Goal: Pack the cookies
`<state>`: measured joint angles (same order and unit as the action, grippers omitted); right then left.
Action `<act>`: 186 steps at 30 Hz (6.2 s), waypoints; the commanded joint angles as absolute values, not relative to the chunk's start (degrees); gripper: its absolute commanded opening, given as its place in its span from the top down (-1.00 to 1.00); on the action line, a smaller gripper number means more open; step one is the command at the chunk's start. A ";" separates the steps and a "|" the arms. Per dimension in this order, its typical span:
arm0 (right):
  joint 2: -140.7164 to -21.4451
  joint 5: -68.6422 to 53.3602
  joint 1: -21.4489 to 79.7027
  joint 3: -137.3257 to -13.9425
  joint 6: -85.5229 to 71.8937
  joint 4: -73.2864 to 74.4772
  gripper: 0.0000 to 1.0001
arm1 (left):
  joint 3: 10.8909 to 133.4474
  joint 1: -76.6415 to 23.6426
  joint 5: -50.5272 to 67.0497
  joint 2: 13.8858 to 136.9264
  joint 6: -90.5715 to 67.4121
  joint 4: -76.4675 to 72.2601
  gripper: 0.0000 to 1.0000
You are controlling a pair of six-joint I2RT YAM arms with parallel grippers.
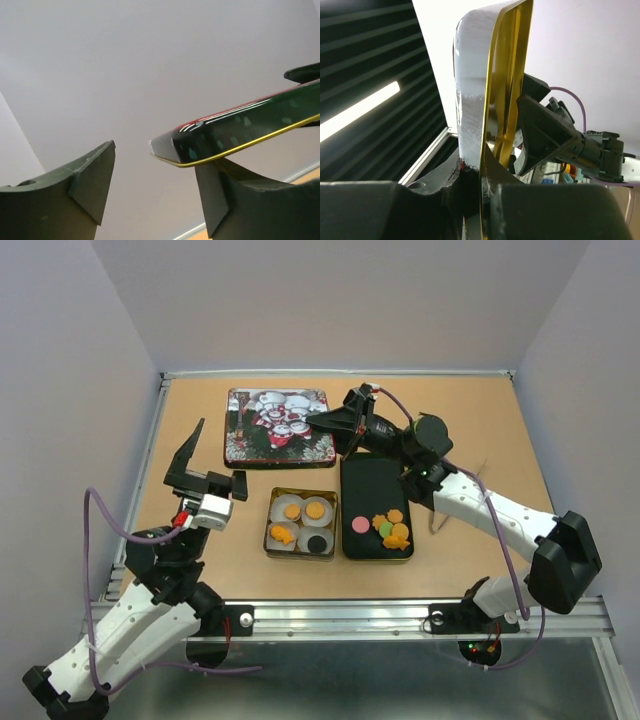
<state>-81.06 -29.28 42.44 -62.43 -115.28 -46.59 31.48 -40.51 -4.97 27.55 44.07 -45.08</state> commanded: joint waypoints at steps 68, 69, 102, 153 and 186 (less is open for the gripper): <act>-53.96 -23.48 32.52 -13.63 -76.90 -47.54 0.99 | 41.66 -12.92 20.56 46.49 -23.36 13.63 -0.93; -54.75 -22.16 32.95 -12.23 -77.34 -48.94 0.99 | 40.79 -12.83 21.18 47.45 -25.03 13.01 -0.93; -103.88 -19.43 42.45 -10.81 -82.79 -104.06 0.99 | 24.26 -12.57 17.14 45.27 -43.24 3.87 -0.89; -103.36 -8.26 48.78 -32.77 -77.35 -71.56 -0.02 | 18.81 -21.71 15.29 44.21 -45.18 -1.93 -0.86; -107.49 4.31 53.00 -68.55 -67.15 -19.34 -0.11 | 17.05 -23.47 14.24 42.45 -46.93 -2.90 -0.74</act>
<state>-106.08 9.43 48.84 -63.11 -67.79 -22.22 16.62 -22.31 9.41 44.07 -44.60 3.68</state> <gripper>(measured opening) 0.551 0.875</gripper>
